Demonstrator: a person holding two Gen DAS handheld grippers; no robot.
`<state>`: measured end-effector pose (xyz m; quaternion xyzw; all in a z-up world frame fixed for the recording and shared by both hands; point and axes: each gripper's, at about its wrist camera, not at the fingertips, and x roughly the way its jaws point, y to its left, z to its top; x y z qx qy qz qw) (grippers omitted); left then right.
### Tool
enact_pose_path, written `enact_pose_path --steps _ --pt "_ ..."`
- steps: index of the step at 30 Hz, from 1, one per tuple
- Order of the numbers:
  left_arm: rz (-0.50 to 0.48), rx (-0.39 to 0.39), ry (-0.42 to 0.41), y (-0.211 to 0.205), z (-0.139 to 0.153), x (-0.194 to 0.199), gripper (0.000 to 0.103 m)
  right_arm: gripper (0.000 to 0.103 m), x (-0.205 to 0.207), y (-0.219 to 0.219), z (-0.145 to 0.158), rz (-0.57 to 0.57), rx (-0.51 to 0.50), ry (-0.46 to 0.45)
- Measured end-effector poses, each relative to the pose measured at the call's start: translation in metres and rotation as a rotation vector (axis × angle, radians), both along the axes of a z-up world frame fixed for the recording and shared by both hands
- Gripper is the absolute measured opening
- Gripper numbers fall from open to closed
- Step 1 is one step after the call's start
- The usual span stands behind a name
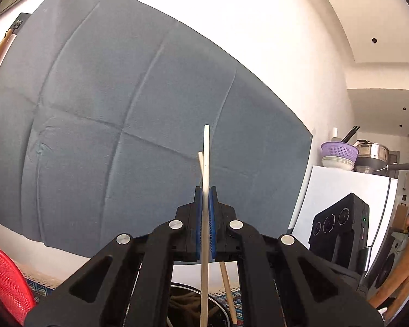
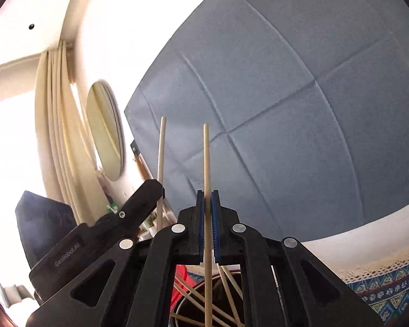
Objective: Organize utensils
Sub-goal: 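Lift both held chopsticks and carry them above the black holder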
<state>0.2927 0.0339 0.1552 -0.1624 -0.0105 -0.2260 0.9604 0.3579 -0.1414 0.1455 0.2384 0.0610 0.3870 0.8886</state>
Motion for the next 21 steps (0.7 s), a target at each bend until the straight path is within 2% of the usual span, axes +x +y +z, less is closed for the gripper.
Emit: enact_pose_path --steps 2,6,14,21 --pt "0.017 0.016 -0.007 -0.003 -0.005 0.004 0.005 0.005 0.001 -0.003 -0.004 -0.023 0.026 -0.018" --pt "0.016 0.009 0.013 -0.002 -0.016 0.012 0.005 0.005 0.005 -0.002 -0.008 -0.060 0.009 -0.042" --pt "0.024 0.009 0.046 -0.002 -0.030 0.017 0.005 0.005 0.018 0.008 -0.022 -0.073 -0.050 -0.004" --pt "0.063 0.070 0.037 0.001 -0.029 0.007 0.005 0.005 0.007 0.013 -0.026 -0.069 -0.104 -0.006"
